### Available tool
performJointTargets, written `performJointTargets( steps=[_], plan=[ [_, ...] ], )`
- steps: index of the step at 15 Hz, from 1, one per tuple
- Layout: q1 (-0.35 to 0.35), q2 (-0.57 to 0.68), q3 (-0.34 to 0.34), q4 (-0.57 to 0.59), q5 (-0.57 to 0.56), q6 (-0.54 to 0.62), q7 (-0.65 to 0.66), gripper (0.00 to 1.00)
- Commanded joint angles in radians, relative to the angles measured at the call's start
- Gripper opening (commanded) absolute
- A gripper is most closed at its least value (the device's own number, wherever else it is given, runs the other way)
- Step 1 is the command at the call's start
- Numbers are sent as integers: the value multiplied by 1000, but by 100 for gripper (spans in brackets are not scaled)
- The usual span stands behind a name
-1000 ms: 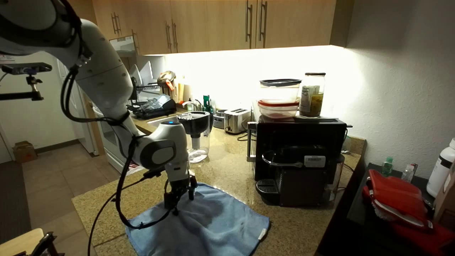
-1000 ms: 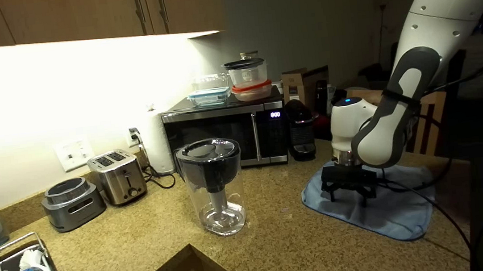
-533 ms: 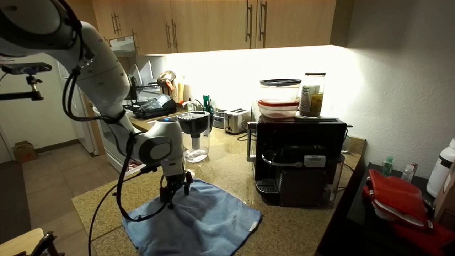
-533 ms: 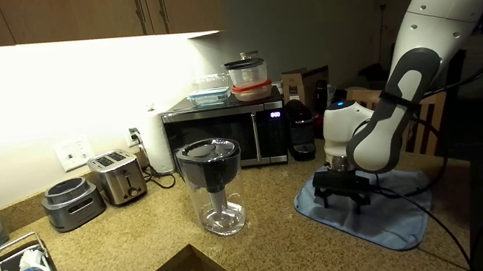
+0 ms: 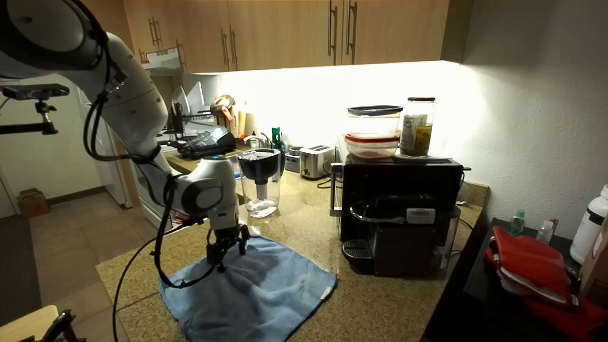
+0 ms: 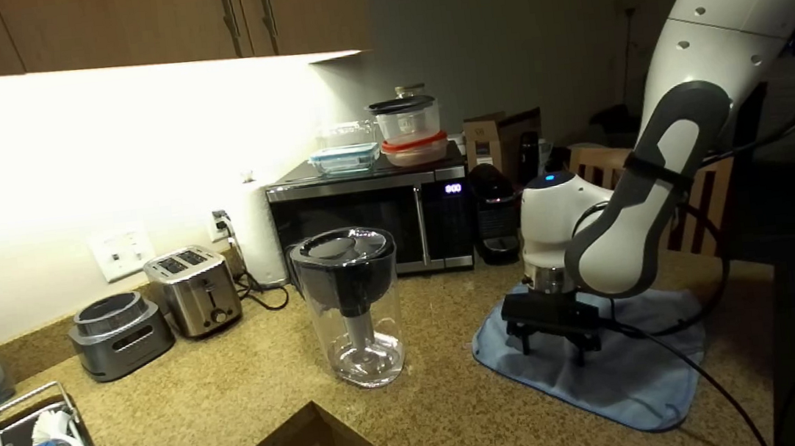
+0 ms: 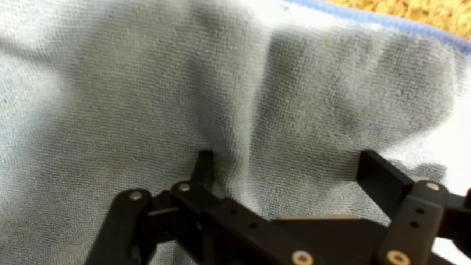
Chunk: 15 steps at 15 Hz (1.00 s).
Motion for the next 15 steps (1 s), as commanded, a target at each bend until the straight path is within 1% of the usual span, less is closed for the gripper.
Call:
performJointTargets(
  steps=[1, 2, 4, 6, 8, 9, 12, 15],
  plan=[
    [-43, -12, 59, 14, 8, -69, -44, 100],
    [-74, -33, 85, 10, 13, -95, -91, 100],
    [-122, -70, 109, 5, 10, -154, -179, 100],
    [-166, -104, 113, 3, 4, -214, -273, 100],
    [-217, -130, 116, 12, -12, -254, -430, 100],
    [-229, -135, 105, 22, -24, -264, -492, 100],
    [-284, -113, 101, 88, -20, -317, -707, 100],
    [-318, -78, 101, 147, -10, -331, -903, 100]
  ],
)
